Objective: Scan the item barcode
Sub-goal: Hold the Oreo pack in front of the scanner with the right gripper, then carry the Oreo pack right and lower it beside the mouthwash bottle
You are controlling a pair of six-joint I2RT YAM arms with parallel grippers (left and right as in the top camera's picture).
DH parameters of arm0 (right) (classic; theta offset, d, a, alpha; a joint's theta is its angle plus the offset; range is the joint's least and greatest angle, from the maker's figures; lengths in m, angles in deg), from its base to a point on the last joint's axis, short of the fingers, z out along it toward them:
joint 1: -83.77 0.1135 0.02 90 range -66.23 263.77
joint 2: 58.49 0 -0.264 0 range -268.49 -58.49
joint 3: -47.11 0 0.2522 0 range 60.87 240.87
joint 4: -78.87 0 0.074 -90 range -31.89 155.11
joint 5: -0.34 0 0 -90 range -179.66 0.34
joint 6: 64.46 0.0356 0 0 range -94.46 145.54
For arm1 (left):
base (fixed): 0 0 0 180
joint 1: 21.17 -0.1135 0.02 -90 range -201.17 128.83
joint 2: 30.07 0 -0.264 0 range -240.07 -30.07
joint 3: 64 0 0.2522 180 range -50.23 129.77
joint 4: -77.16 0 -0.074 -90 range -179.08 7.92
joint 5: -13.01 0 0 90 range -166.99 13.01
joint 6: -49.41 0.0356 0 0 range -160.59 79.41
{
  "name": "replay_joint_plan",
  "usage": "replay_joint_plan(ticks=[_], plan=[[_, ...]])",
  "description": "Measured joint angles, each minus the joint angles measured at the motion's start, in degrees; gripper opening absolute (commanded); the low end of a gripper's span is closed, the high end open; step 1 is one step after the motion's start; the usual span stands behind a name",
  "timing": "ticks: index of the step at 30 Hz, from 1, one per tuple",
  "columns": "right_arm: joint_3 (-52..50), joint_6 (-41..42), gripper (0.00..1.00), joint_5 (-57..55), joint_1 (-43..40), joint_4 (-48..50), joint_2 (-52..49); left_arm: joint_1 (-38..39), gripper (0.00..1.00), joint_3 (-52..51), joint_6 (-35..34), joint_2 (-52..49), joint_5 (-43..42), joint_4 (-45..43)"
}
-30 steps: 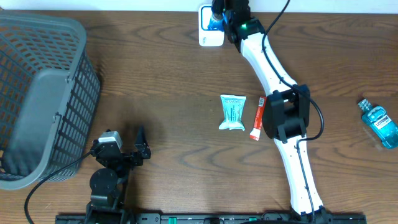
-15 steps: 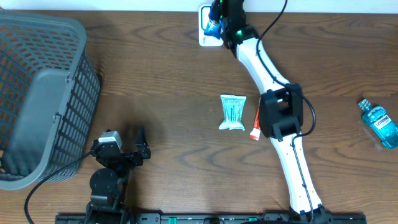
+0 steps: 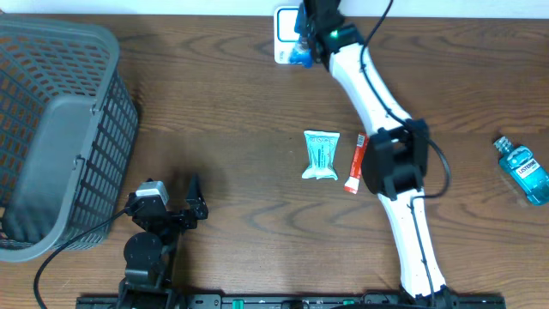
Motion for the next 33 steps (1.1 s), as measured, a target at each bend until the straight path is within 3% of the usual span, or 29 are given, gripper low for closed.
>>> replay_joint_plan(ticks=[10,20,26,33], plan=[[1.07,-1.68,0.01,-27.17,0.83,-26.32,17.59,0.00,0.98,0.00,0.00,0.00,0.02,0.02],[0.90,9.42,0.01,-33.40,1.42,-55.32,17.64,0.00,0.98,0.00,-0.02,0.00,0.00,0.02],[0.90,16.76,0.01,-34.29,0.74,-60.48,17.64,0.00,0.98,0.00,0.00,0.00,0.00,0.02],[0.90,19.69,0.01,-34.36,-3.04,-61.37,17.64,0.00,0.97,0.00,-0.02,0.00,0.00,0.00]])
